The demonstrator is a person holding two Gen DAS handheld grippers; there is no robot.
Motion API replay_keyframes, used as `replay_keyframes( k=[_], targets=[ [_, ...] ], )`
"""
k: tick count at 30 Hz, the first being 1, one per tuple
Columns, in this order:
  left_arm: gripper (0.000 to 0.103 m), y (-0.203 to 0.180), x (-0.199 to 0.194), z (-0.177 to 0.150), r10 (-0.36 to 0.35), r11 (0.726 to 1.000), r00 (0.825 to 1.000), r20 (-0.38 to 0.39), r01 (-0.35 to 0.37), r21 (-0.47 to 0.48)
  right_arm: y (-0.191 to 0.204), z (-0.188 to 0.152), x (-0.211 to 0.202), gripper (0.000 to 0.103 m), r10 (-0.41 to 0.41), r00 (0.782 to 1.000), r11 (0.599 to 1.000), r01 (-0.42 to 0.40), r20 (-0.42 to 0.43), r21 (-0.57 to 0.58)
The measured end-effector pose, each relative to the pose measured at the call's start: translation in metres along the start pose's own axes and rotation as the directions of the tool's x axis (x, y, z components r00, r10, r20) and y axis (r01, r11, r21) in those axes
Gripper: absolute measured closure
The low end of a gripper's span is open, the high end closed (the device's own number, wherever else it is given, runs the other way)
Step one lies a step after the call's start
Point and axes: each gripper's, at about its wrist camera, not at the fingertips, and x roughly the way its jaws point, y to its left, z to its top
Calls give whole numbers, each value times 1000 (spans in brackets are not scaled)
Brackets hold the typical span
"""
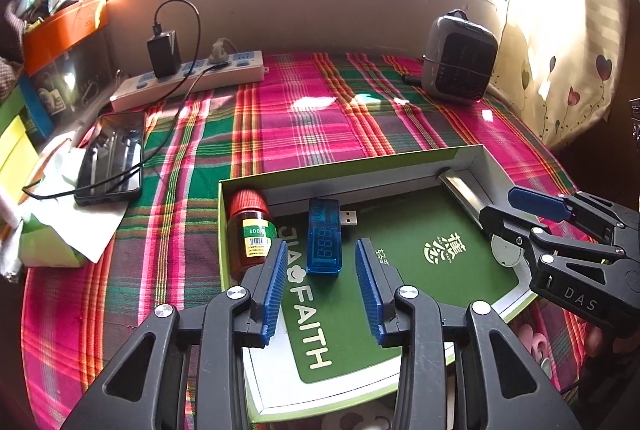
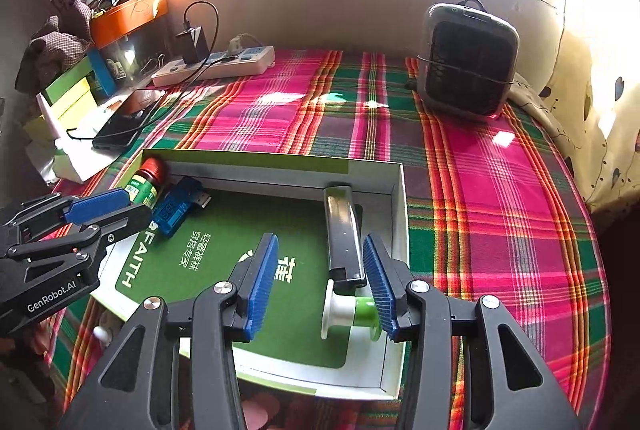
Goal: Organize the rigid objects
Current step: 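Withdraw both tools from the green box toward the items on the bedspread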
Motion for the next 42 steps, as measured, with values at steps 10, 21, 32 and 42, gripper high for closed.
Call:
replay_keyframes(
  k=[10, 21, 32, 42],
  targets=[
    [69, -2, -20, -10, 7, 1000, 1000, 26, -7, 1, 2, -11, -17, 57, -4, 1000, 1000, 4, 16, 15],
    [69, 2, -51, -35, -30, 999, 998, 49, 31, -20, 2, -36, -51, 57, 8, 999, 999, -10, 52, 35],
    [69, 5, -65, -73, -109, 993, 994, 6, 110, -42, 4, -69, -67, 57, 2, 999, 998, -5, 46, 62],
    [69, 3, -74, -104, -152, 988, 988, -35, 152, -21, 11, -94, -66, 50, 15, 1000, 998, -15, 11, 53]
  ],
)
